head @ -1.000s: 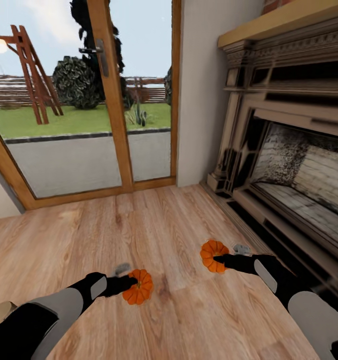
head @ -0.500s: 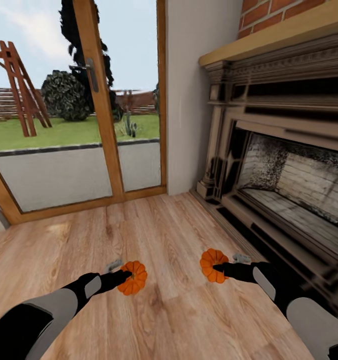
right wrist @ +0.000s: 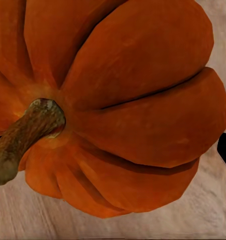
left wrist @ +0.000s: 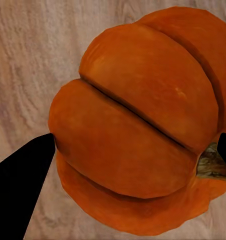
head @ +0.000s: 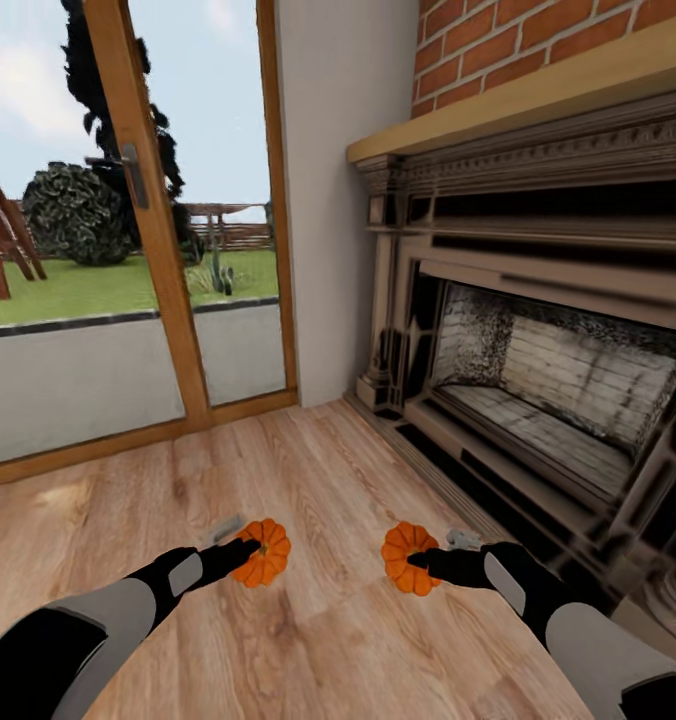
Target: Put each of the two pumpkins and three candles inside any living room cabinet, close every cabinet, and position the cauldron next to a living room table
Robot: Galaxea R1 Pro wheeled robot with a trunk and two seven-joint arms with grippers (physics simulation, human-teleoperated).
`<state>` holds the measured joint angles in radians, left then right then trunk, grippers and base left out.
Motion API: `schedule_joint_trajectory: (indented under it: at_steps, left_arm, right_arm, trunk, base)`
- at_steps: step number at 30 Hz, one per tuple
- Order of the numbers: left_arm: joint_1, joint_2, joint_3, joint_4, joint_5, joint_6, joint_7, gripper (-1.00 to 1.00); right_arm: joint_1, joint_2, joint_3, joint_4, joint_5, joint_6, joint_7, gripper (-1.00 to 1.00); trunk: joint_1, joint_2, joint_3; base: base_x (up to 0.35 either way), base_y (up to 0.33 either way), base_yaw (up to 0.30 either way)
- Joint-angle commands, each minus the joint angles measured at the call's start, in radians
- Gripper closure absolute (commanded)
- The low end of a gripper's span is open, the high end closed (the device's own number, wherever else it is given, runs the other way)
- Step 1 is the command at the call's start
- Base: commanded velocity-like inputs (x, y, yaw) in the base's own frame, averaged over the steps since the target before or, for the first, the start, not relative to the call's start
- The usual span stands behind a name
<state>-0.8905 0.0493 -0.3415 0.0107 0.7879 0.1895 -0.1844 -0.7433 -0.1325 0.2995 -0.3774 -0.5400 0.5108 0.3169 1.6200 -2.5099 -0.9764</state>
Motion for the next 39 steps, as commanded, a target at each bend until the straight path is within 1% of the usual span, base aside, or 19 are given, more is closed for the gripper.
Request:
schedule_joint_trajectory:
  at_steps: [1,2,3,6,9,14,16,19,21,24,25,28,32,35,39]
  left_arm:
    - [-0.001,-0.002,-0.007,0.001,0.01,0.004,0.031,1.0]
    - [-0.001,-0.006,-0.007,0.001,0.01,0.004,0.066,1.0]
    - [-0.001,-0.01,-0.007,0.001,0.01,0.004,0.086,1.0]
    - [-0.001,-0.019,-0.007,0.003,0.01,0.004,0.117,1.0]
    - [-0.001,-0.021,-0.007,0.017,0.01,0.004,0.121,1.0]
    - [0.001,-0.022,-0.007,0.025,0.01,0.004,0.123,1.0]
    - [0.001,-0.023,-0.007,0.026,0.01,0.004,0.123,1.0]
    - [0.007,-0.025,-0.007,0.026,0.009,0.004,0.124,1.0]
    - [0.012,-0.026,-0.007,0.026,0.008,0.004,0.124,1.0]
    - [0.025,-0.026,-0.007,0.027,0.008,0.004,0.124,1.0]
    - [0.04,-0.026,-0.007,0.028,0.008,0.004,0.125,1.0]
    - [0.045,-0.031,-0.007,0.029,0.007,0.004,0.126,1.0]
    - [0.062,-0.039,-0.007,0.03,0.007,0.004,0.127,1.0]
    - [0.066,-0.05,-0.007,0.031,0.007,0.004,0.128,1.0]
    - [0.066,-0.054,-0.007,0.031,0.008,0.004,0.128,1.0]
  right_arm:
    - [0.0,0.0,0.003,0.011,0.005,0.003,0.002,1.0]
    - [-0.001,0.0,0.003,0.025,0.013,0.003,0.002,1.0]
    - [-0.001,0.0,0.003,0.035,0.018,0.002,0.002,1.0]
    - [-0.001,0.001,0.002,0.071,0.025,-0.001,0.002,1.0]
    - [-0.001,0.002,0.004,0.1,0.029,-0.021,0.002,1.0]
    - [-0.001,0.002,0.004,0.179,0.033,-0.076,0.004,1.0]
    - [0.001,0.002,0.004,0.192,0.051,-0.119,0.005,1.0]
    - [0.025,0.002,0.002,0.208,0.085,-0.145,0.005,1.0]
    - [0.034,0.002,0.002,0.229,0.096,-0.15,0.005,1.0]
    - [0.038,0.002,0.003,0.284,0.099,-0.161,0.005,1.0]
    - [0.052,0.002,0.003,0.335,0.101,-0.234,0.006,1.0]
    - [0.078,0.002,0.003,0.351,0.101,-0.283,0.007,1.0]
    - [0.1,0.002,0.003,0.356,0.101,-0.299,0.007,1.0]
    - [0.105,0.002,0.003,0.36,0.102,-0.302,0.006,1.0]
    - [0.106,0.002,0.003,0.367,0.101,-0.302,0.005,1.0]
  trunk:
    - [-0.001,0.0,0.002]
    - [-0.001,0.0,0.006]
    - [-0.002,0.0,0.009]
    - [-0.003,0.001,0.018]
    - [-0.004,0.002,0.028]
    - [-0.006,0.003,0.044]
    - [-0.007,0.003,0.051]
    - [-0.009,0.004,0.063]
    - [-0.01,0.005,0.071]
    - [-0.011,0.005,0.082]
    - [-0.011,0.005,0.086]
    - [-0.013,0.006,0.097]
    - [-0.015,0.007,0.108]
    - [-0.016,0.008,0.116]
    - [-0.018,0.009,0.126]
  base:
    - [0.0,0.0,-0.291]
    - [0.0,0.0,-0.291]
    - [0.0,0.0,-0.291]
    - [0.0,0.0,-0.29]
    - [0.0,0.0,-0.28]
    - [0.0,0.0,-0.191]
    - [0.0,0.0,-0.04]
    - [0.0,0.0,-0.011]
    - [0.0,0.0,-0.003]
    - [0.0,0.0,0.0]
    - [0.0,0.0,0.0]
    - [0.0,0.0,-0.025]
    - [0.0,0.0,-0.127]
    - [0.0,0.0,-0.163]
    - [0.0,0.0,-0.169]
